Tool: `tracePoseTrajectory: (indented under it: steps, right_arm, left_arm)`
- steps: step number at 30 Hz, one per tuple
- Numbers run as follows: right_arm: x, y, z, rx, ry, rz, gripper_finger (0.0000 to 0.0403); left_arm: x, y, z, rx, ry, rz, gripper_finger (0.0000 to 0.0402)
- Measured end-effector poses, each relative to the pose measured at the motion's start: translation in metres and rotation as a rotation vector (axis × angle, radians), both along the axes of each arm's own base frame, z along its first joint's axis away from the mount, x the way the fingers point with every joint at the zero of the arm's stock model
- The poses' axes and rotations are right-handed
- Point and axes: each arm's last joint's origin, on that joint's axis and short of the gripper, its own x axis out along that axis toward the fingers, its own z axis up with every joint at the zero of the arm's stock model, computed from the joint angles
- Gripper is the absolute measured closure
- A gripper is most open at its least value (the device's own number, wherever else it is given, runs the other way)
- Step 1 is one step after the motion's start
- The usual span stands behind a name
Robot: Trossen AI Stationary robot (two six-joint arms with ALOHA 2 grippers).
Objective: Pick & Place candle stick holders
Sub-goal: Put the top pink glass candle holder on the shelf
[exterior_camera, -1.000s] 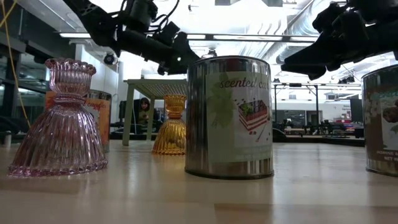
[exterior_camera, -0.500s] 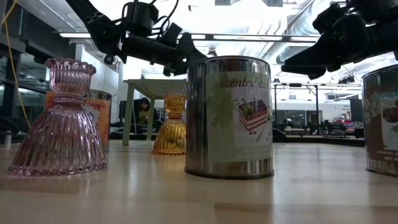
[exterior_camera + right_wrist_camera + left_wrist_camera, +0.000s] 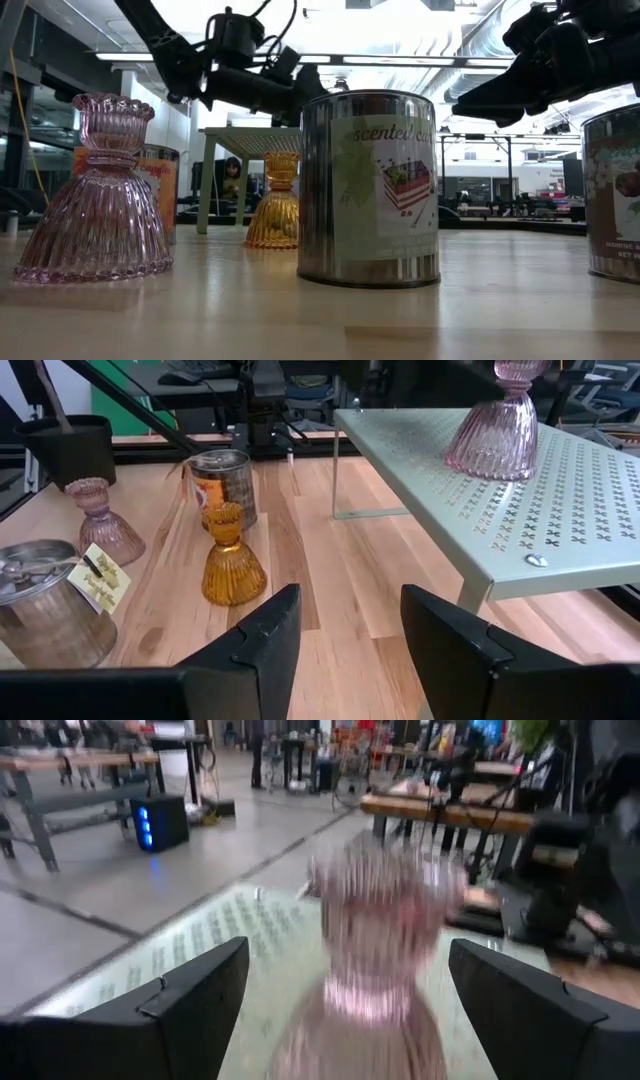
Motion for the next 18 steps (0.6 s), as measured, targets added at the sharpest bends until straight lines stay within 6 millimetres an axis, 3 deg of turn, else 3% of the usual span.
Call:
tracePoseTrajectory:
  steps: [11,18]
  right_arm:
    - [-0.0002,0.0000,-0.0010,0.000,0.010,0.000,0.0235]
    - [-0.0003,0.0000,-0.0013,0.000,0.014,0.000,0.0235]
  left_arm:
    - [0.0103,0.0050,0.0006,-0.012,0.029,0.029,0.0068]
    - [0.0101,0.0054,0.0004,-0.019,0.028,0.043,0.0135]
